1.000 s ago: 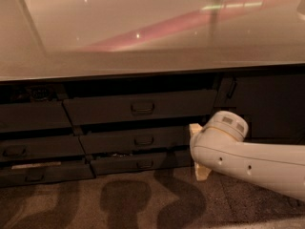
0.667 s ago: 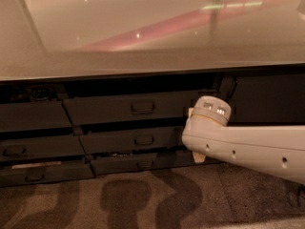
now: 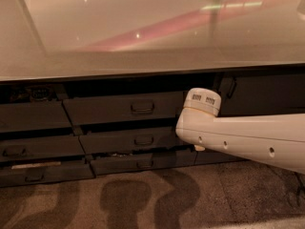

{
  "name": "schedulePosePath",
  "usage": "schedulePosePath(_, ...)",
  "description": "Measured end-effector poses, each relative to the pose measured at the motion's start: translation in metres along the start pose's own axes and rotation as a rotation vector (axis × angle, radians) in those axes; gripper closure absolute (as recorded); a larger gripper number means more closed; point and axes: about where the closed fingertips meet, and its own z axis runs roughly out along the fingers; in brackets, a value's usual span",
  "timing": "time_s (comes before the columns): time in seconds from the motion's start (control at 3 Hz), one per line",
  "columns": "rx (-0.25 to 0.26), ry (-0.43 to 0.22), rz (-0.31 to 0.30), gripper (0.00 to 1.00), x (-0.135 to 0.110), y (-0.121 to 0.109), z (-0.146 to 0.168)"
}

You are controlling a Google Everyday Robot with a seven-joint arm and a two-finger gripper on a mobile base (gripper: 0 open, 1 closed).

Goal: Open top drawer

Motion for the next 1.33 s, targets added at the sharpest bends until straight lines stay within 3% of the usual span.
schedulePosePath(0.33, -0.018, -0.06, 0.0, 0.0, 0.0, 0.002, 0.001)
schedulePosePath(1.0, -0.043, -0.29, 0.078, 0.0, 0.001, -0.003, -0.009)
schedulePosePath(1.33, -0.049, -0.366, 0.057, 0.0, 0.0, 0.001, -0.014)
